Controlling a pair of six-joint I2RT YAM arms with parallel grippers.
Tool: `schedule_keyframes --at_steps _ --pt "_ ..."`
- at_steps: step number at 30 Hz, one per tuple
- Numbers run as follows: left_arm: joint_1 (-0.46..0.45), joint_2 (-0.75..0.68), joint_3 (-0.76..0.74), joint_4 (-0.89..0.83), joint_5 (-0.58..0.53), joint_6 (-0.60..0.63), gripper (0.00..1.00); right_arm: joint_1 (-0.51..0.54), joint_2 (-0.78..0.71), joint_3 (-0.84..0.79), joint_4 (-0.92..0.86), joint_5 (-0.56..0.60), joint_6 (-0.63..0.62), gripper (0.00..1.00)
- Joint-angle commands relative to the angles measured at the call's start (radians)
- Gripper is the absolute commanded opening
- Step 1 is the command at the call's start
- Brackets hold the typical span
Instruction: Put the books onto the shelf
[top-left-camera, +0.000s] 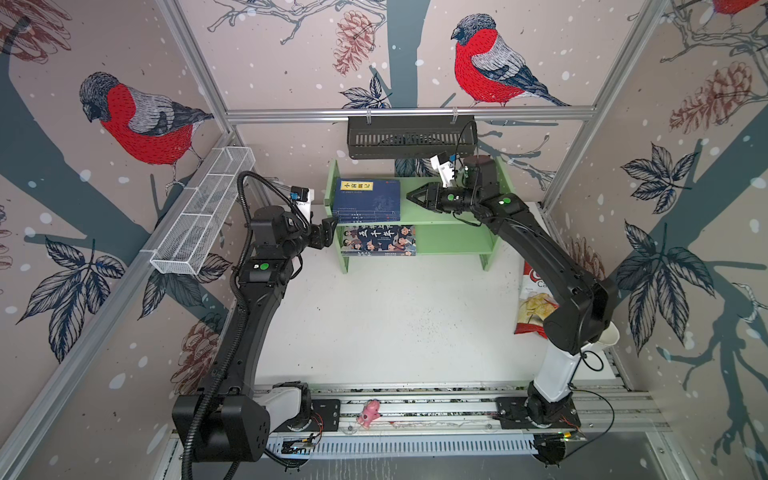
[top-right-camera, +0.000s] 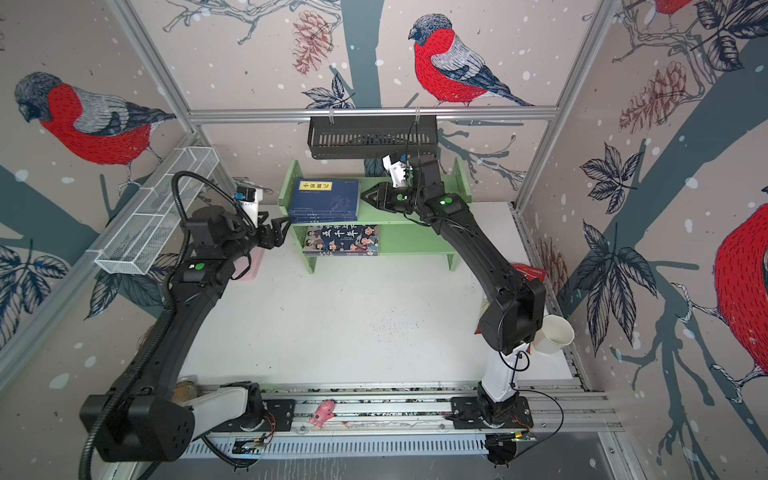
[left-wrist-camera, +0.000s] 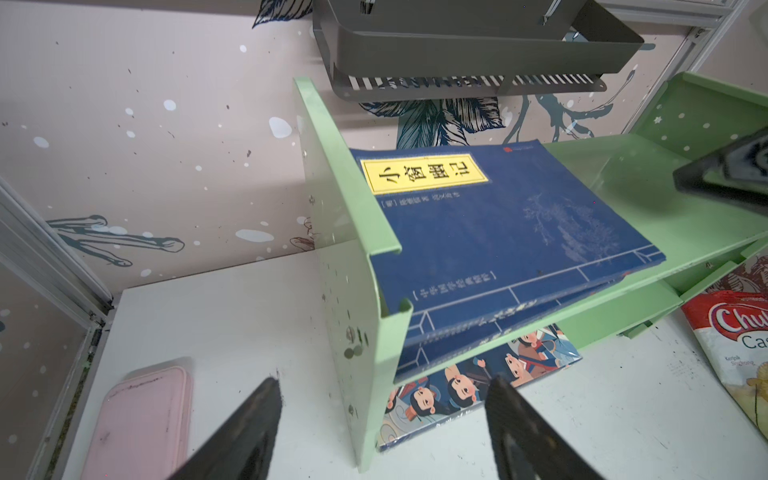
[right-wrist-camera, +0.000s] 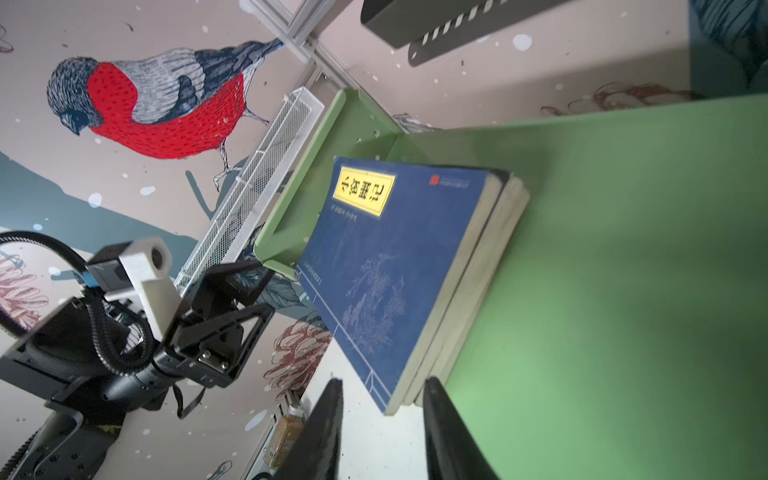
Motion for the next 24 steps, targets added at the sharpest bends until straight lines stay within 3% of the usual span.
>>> schedule_keyframes --at_steps 1,11,18,24 --pt "0.001 -0.010 -0.025 0.005 0.024 0.014 0.77 -0.021 0.018 0.024 0.039 -0.017 -0.003 0.35" --pt "0.000 -0.008 0.017 -0.075 0.060 0.099 0.79 -0.063 0.092 0.050 0.077 0.010 0.017 0.34" --pt "-0.001 0.002 0.102 -0.147 0.054 0.085 0.79 -0.071 0.155 0.070 0.137 -0.011 0.055 0.35" --pt "-0.002 -0.002 0.146 -0.155 0.038 0.040 0.80 -0.074 0.270 0.198 0.112 -0.052 0.083 0.35"
